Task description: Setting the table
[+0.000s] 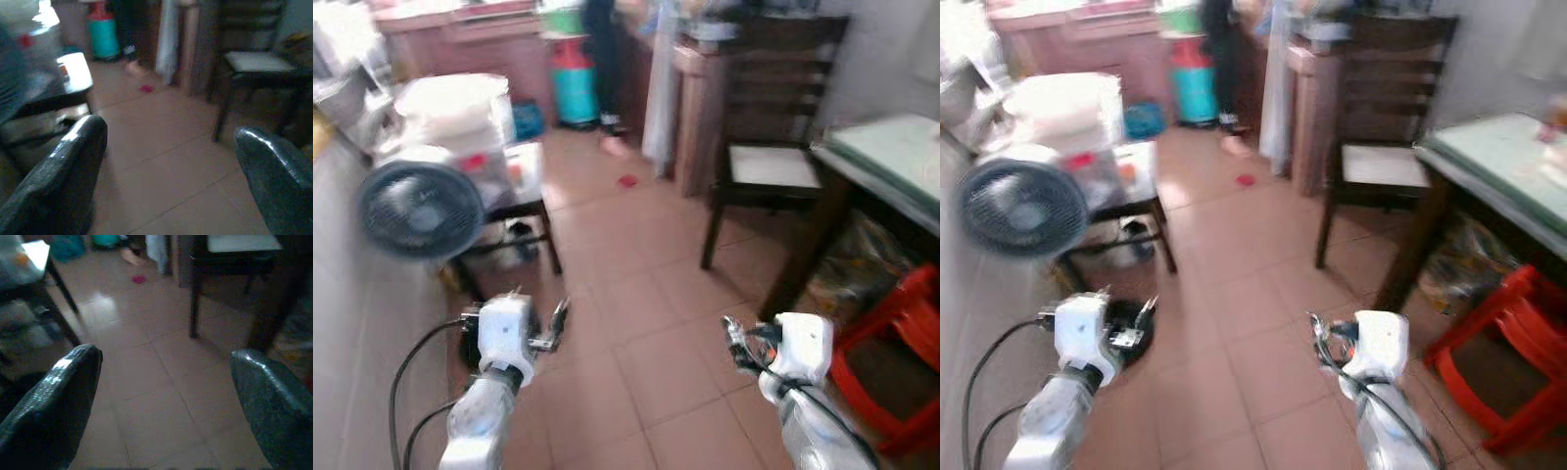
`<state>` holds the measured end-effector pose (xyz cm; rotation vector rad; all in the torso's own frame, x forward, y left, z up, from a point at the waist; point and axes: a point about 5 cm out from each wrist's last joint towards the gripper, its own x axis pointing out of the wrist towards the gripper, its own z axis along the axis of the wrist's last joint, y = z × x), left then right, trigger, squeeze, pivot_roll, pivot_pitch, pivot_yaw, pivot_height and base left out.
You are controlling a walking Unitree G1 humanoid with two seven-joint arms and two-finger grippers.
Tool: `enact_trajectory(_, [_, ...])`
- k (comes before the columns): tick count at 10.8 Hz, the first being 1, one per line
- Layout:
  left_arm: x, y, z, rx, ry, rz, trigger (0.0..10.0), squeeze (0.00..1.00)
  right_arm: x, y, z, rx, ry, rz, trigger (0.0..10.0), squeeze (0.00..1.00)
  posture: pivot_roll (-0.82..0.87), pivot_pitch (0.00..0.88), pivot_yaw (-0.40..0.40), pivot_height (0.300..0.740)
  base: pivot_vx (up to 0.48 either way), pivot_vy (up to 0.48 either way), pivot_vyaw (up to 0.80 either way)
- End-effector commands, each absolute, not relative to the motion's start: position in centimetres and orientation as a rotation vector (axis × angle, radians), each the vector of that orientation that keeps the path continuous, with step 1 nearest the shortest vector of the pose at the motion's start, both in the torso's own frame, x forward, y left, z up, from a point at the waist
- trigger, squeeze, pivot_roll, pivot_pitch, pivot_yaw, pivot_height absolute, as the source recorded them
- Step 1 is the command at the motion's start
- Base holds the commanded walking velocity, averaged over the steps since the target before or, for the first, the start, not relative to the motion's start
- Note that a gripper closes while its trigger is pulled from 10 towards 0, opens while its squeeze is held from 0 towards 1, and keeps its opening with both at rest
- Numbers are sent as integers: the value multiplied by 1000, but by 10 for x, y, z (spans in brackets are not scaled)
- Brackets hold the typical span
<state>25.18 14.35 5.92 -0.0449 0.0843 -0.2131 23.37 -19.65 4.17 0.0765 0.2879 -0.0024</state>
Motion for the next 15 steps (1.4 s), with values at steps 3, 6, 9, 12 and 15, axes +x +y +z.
enact_trajectory(3, [246, 157, 55, -24, 133, -194, 10000, 0, 238, -182, 49, 91, 247, 35, 10000, 0, -134, 23, 69, 740, 281, 0, -779])
enact_trajectory(6, [246, 159, 54, -12, 153, -206, 10000, 0, 239, -183, 50, 92, 247, 33, 10000, 0, -135, 26, 71, 740, 265, 0, -788])
enact_trajectory(9, [245, 160, 45, -11, 184, -213, 10000, 0, 238, -182, 51, 91, 246, 33, 10000, 0, -136, 30, 73, 740, 251, 0, -788])
enact_trajectory(12, [245, 164, 33, -2, 222, -216, 10000, 0, 237, -183, 52, 89, 247, 31, 10000, 0, -138, 31, 73, 740, 0, 0, -788])
enact_trajectory(15, [249, 171, 24, 103, 263, -151, 10000, 0, 237, -184, 51, 95, 246, 27, 10000, 0, -128, 33, 69, 740, 0, 0, -267])
